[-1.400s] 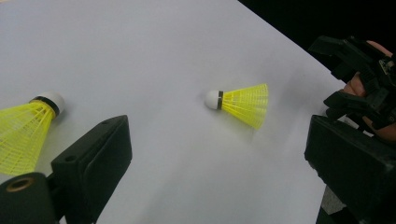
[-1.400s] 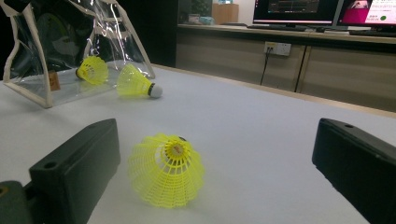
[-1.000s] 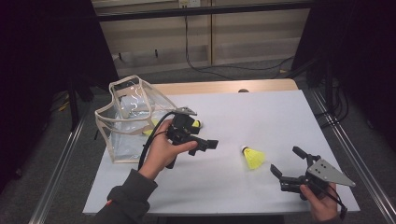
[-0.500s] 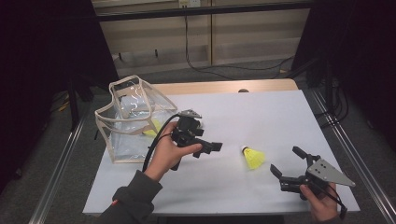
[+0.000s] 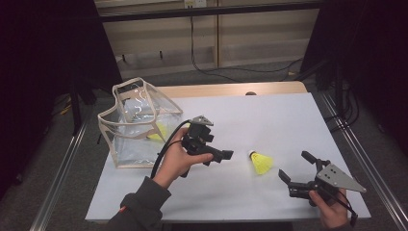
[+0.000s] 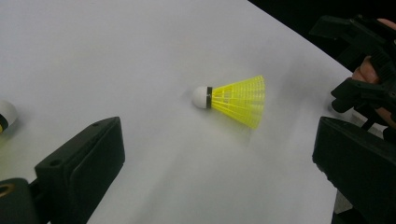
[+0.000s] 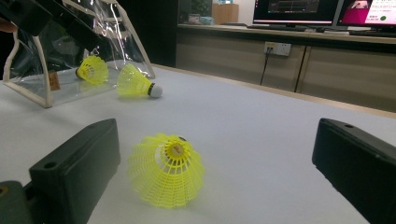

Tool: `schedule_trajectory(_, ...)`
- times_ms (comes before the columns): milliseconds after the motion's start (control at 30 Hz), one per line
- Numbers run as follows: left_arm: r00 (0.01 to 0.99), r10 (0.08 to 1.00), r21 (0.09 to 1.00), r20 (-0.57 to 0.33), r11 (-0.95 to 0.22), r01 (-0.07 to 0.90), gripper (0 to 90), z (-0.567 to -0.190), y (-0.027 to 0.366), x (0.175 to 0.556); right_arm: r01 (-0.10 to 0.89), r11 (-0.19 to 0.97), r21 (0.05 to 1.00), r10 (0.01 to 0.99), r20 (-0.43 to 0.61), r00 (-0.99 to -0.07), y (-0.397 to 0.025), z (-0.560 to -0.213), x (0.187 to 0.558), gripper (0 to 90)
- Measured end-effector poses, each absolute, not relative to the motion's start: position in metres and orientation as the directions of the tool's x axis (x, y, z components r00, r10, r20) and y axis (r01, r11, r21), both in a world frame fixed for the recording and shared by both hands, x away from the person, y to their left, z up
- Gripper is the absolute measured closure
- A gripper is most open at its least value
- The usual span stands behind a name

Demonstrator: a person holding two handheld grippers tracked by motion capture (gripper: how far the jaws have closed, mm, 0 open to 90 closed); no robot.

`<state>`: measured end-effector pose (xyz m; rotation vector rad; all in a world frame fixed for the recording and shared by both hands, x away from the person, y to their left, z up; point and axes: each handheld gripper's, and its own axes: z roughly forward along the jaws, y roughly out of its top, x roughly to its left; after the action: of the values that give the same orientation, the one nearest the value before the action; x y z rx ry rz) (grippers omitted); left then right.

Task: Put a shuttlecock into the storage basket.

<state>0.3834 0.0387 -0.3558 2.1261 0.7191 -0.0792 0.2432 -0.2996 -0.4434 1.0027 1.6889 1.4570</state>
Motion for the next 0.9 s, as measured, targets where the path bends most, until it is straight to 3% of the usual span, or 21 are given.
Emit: schedule_trajectory(900, 0.837, 0.460, 0.734, -0.296, -0.451, 0.508, 3.8, -0.369, 0.021, 0.379, 0.119, 0.075, 0.990, 0.882, -0.011, -0.471, -0.300, -0.443, 0.243, 1.0)
